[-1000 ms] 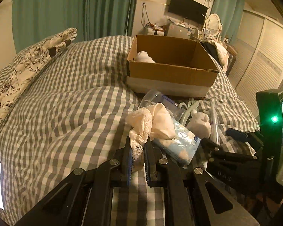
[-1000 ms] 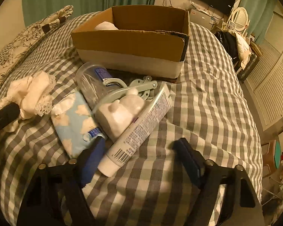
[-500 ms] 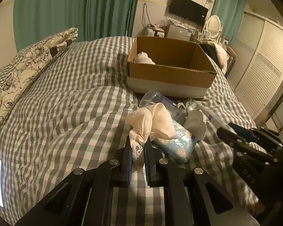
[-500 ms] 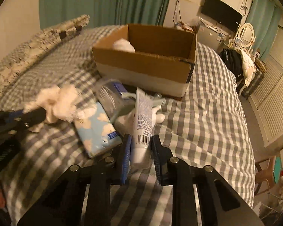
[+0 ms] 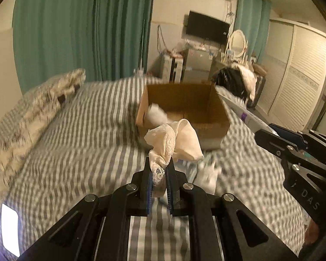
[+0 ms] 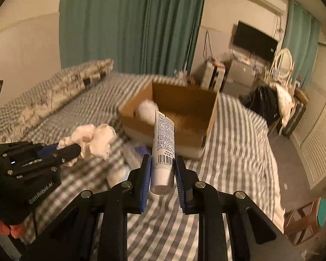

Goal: Organize objects
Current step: 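Lower the cloth and white tube into the box and release both, then grasp the light-blue tissue pack with the left gripper, then grasp the white plush toy with the right gripper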

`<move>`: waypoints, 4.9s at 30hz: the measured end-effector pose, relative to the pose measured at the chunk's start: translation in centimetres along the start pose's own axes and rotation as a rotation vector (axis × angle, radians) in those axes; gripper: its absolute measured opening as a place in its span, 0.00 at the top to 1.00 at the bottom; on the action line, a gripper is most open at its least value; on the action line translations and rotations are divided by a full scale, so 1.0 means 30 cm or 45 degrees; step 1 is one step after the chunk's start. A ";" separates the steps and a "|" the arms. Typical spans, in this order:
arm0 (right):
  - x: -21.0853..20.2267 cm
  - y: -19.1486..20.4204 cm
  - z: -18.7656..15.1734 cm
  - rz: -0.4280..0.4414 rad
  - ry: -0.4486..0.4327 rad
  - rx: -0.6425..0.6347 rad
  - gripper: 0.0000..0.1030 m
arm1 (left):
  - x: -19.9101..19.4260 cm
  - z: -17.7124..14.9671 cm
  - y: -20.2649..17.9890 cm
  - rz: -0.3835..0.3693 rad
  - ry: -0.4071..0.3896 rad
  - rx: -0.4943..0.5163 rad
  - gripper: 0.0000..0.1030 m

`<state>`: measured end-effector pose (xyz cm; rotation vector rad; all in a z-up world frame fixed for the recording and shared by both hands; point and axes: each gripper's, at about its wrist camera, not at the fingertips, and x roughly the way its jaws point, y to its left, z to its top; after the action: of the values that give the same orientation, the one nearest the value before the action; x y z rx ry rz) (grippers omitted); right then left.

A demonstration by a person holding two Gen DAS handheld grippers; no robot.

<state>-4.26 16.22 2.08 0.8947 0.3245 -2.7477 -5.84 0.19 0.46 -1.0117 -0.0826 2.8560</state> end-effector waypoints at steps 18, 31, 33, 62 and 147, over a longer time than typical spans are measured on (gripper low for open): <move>0.214 -0.165 0.335 0.042 -0.136 0.020 0.79 | 0.268 0.378 -0.065 0.025 -0.115 0.088 0.90; 0.653 -0.264 0.339 0.111 0.006 0.108 0.79 | 0.660 0.396 -0.018 -0.004 0.032 0.105 0.90; 0.676 -0.273 0.319 0.122 0.010 0.135 0.79 | 0.677 0.382 -0.018 0.004 0.038 0.110 0.87; -0.072 -0.245 0.165 0.013 -0.129 0.120 0.08 | 0.052 0.133 -0.032 0.131 -0.083 0.014 0.01; 0.206 0.024 -0.076 0.019 0.181 -0.031 0.40 | 0.106 -0.065 0.032 0.143 0.091 -0.019 0.15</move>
<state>-7.64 15.25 -3.52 1.0847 0.3738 -2.6662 -7.13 -0.33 -3.12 -1.1551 -0.0419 2.9192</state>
